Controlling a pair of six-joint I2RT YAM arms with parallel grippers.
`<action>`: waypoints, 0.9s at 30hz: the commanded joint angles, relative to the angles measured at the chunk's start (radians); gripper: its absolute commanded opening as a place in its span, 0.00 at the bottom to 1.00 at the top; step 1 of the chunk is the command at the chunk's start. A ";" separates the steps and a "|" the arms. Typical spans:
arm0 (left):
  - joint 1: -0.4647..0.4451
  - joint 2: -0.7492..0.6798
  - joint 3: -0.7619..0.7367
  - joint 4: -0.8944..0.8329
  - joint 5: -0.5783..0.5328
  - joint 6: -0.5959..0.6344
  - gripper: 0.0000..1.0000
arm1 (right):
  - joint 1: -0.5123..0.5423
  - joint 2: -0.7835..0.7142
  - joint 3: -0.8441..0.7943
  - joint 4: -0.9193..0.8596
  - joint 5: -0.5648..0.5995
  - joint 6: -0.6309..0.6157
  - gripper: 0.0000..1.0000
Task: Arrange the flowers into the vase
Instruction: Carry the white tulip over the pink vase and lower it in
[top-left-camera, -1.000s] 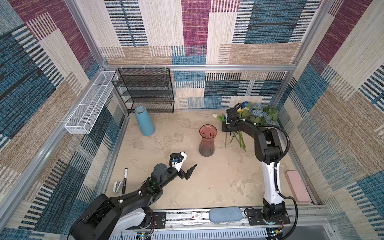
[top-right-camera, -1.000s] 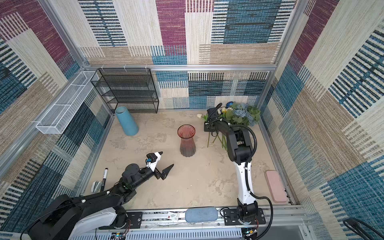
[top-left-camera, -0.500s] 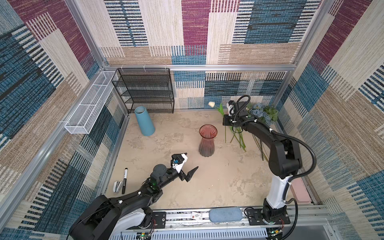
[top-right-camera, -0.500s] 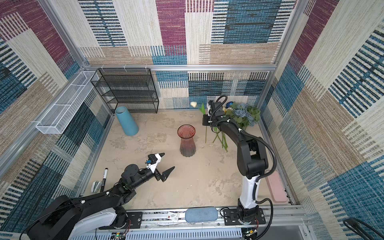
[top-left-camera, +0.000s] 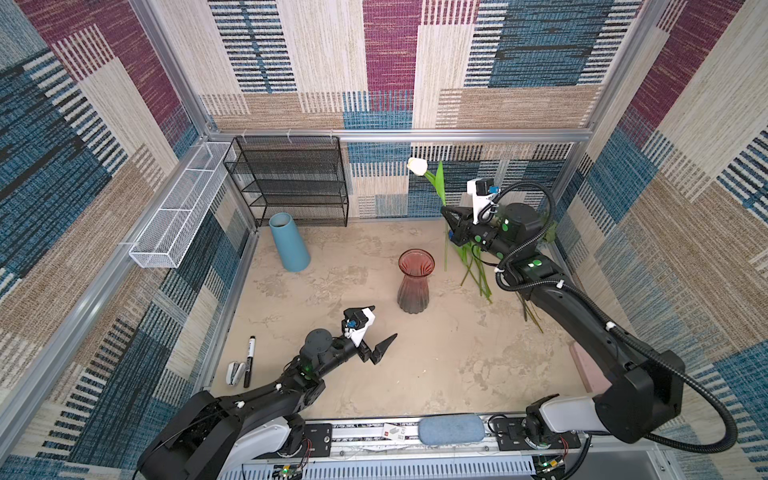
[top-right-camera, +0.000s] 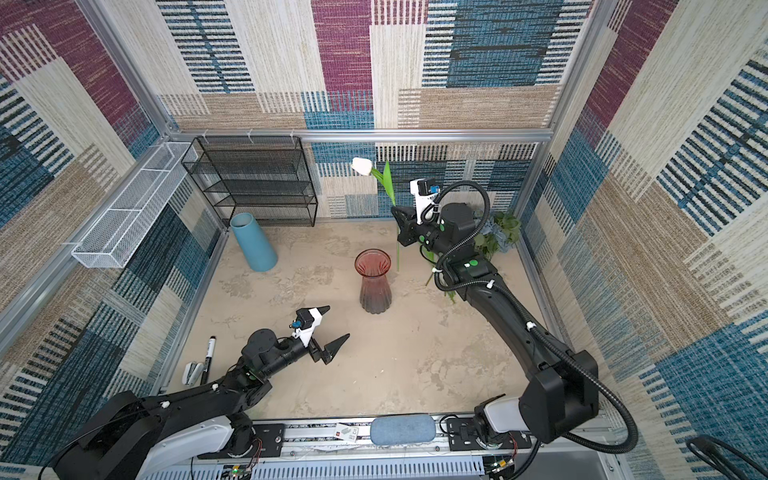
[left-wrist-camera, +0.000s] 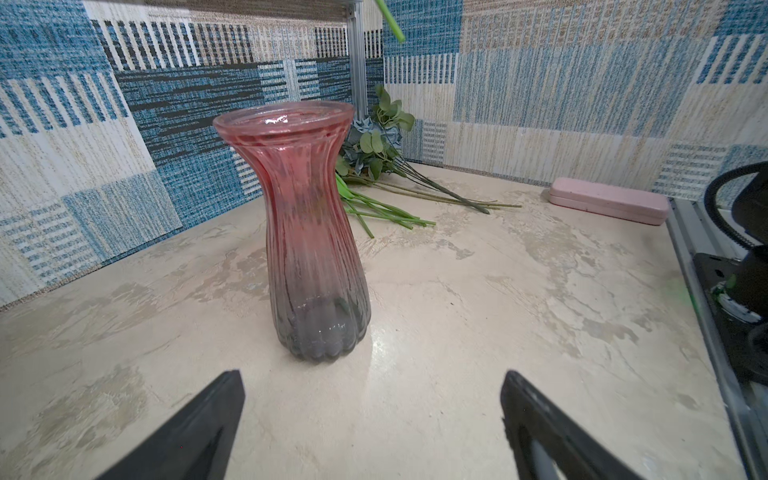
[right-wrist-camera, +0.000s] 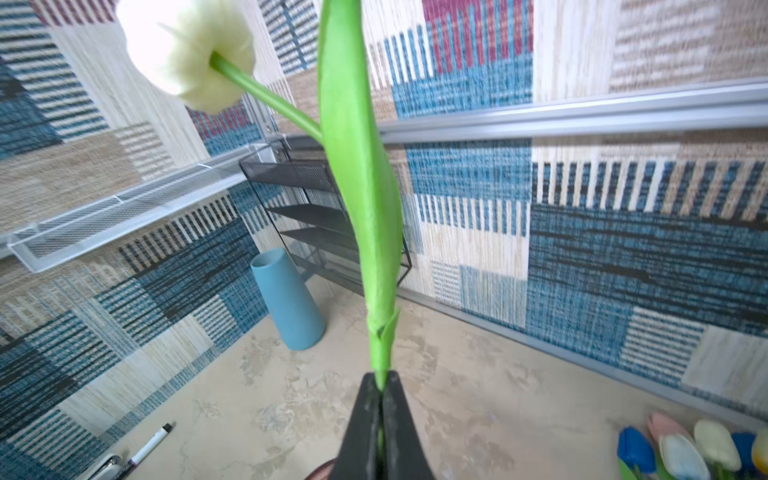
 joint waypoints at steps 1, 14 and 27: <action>-0.001 0.005 0.003 0.052 0.021 -0.007 0.99 | 0.009 -0.038 -0.065 0.240 -0.112 0.016 0.00; -0.001 -0.007 0.003 0.034 0.018 -0.002 0.99 | 0.064 0.075 -0.116 0.549 -0.145 0.062 0.00; -0.003 -0.001 0.007 0.029 0.020 -0.001 0.99 | 0.107 0.204 -0.189 0.701 -0.011 -0.001 0.00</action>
